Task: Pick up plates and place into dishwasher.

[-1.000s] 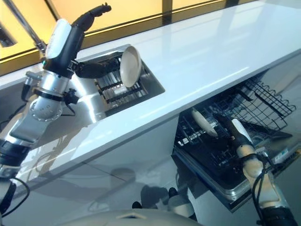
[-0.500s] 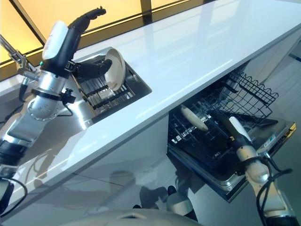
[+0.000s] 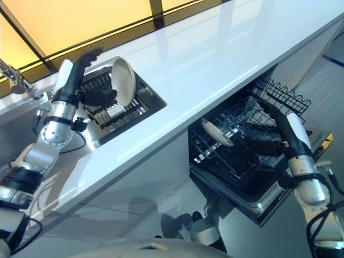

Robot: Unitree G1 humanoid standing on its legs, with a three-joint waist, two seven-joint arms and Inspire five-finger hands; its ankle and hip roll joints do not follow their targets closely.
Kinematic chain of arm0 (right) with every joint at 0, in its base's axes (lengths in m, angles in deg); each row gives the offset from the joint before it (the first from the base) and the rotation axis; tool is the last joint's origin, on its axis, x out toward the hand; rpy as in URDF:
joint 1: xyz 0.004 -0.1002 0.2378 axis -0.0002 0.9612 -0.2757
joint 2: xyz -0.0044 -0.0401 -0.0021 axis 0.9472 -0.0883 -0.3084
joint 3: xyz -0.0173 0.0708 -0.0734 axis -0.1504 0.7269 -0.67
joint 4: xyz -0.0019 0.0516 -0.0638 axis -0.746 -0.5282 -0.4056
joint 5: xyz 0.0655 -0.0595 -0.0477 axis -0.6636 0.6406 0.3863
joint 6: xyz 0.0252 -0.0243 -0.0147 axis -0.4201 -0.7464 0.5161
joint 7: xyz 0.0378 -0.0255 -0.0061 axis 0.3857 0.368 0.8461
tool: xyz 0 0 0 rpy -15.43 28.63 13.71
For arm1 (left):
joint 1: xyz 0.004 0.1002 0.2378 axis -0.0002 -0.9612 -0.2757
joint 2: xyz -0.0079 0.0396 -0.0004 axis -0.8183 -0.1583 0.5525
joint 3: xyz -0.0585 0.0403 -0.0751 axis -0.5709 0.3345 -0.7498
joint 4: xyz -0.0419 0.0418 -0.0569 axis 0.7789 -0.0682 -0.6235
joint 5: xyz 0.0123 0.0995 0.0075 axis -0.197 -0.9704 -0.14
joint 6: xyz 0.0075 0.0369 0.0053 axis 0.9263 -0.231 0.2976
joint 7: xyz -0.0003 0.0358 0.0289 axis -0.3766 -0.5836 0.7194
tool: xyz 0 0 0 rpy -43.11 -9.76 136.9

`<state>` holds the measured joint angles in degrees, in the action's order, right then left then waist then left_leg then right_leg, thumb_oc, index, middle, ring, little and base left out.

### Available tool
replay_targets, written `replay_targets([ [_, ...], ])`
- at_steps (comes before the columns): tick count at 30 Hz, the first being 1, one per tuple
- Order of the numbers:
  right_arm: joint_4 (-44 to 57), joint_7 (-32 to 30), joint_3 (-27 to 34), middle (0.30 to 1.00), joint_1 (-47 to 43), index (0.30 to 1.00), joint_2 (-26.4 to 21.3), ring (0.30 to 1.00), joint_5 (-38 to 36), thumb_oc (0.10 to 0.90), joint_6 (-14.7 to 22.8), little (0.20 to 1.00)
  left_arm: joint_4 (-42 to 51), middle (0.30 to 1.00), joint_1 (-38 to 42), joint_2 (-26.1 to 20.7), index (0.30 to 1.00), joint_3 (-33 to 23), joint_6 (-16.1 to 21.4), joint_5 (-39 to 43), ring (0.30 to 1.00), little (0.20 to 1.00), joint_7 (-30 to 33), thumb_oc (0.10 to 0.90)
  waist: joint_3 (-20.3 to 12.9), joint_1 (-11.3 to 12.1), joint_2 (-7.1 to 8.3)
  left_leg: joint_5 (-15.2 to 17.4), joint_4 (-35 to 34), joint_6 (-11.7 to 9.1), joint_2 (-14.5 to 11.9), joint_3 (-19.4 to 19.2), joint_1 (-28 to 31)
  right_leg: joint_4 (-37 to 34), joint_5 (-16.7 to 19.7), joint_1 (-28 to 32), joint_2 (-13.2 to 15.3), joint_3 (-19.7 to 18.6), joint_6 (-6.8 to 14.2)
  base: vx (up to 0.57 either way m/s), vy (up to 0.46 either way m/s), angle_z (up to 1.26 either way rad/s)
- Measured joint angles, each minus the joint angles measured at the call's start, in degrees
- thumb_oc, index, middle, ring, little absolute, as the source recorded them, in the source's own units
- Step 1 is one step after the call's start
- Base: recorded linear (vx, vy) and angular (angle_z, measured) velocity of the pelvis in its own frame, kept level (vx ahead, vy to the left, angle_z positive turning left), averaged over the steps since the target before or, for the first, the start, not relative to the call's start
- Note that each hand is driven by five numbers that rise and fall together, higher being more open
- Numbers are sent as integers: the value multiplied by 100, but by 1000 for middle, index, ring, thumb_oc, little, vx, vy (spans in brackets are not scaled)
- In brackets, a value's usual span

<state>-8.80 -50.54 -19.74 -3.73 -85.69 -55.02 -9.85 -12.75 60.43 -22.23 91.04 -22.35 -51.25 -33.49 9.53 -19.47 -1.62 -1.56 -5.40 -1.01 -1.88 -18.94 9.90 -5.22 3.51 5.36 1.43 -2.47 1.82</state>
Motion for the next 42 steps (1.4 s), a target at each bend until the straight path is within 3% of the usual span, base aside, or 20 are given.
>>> replay_targets([
  [5,0,-73,-114,900,-55,900,-26,900,0,800,-6,900,-48,900,-2,597,900,24,-288,495,900,900,-74,800,1,31,2,0,2,0,4,10,-5,0,3,0,-2,8,-4,-4,-21,1],
  [20,-8,-165,-298,900,-79,900,-48,900,-85,800,-34,900,-592,900,4,910,900,40,-399,1238,900,900,-91,800,3,-32,5,-1,0,0,0,13,3,0,2,12,3,15,-3,14,-11,0],
  [42,-128,-167,-494,900,73,900,-53,900,-195,800,-93,900,-1646,900,523,1038,900,40,-377,1496,900,900,276,800,146,-407,150,18,-1,-21,-11,-125,-58,0,3,-85,-16,-57,-3,60,-41,-2],
])
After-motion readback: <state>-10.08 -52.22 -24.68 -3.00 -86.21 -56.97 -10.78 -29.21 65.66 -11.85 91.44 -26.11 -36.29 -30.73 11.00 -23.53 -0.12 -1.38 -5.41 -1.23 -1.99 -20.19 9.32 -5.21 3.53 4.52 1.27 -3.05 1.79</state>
